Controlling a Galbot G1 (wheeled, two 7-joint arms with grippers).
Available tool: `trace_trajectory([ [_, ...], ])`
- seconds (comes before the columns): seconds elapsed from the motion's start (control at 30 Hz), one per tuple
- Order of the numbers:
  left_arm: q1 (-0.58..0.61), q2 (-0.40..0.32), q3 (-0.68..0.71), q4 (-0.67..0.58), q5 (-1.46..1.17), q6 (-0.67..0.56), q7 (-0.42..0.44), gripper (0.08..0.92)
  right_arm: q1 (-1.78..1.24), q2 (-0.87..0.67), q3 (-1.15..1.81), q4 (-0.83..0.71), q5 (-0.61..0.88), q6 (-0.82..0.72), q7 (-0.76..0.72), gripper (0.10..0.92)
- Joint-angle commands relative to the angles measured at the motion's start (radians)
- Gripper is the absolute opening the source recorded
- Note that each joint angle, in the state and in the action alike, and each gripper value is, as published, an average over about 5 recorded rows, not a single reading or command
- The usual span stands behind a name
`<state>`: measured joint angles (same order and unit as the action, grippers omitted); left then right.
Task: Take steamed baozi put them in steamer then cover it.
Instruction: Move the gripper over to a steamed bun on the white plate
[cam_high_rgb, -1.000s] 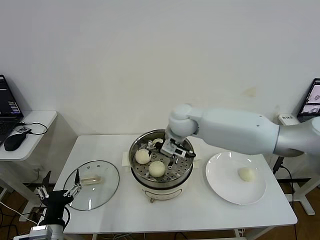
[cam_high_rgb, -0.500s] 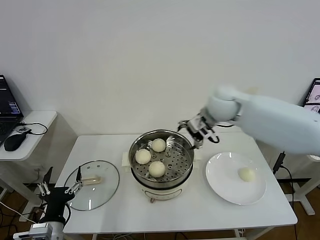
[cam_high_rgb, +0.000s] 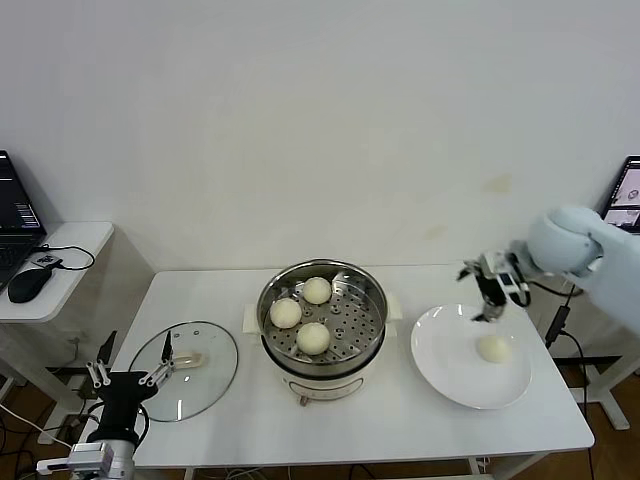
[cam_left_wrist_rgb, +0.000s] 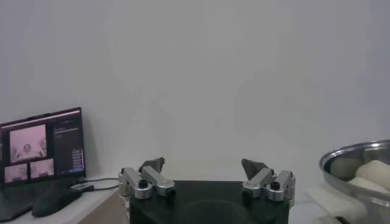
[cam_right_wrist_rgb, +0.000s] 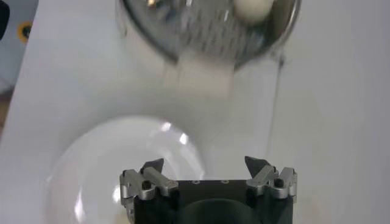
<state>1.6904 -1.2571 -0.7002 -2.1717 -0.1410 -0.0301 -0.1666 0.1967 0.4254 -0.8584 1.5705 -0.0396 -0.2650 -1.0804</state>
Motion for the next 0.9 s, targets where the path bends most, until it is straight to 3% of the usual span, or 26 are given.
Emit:
trace_trajectory([
  [0.03,-0.002,0.001,0.004,0.007,0.004,0.003,0.000,0.823,-0.372,-0.084,0.314,-0.102,-0.131,0.034,-0.019,0.823],
  [0.37,-0.004,0.000,0.000,0.026,0.013,0.009,0.001,0.823,-0.565,0.033,0.450,-0.241,-0.249,0.084,0.007,0.823],
  [0.9,0.003,-0.005,-0.018,0.031,0.009,0.009,0.000,0.823,-0.557,0.214,0.471,-0.397,-0.327,0.123,0.058,0.823],
])
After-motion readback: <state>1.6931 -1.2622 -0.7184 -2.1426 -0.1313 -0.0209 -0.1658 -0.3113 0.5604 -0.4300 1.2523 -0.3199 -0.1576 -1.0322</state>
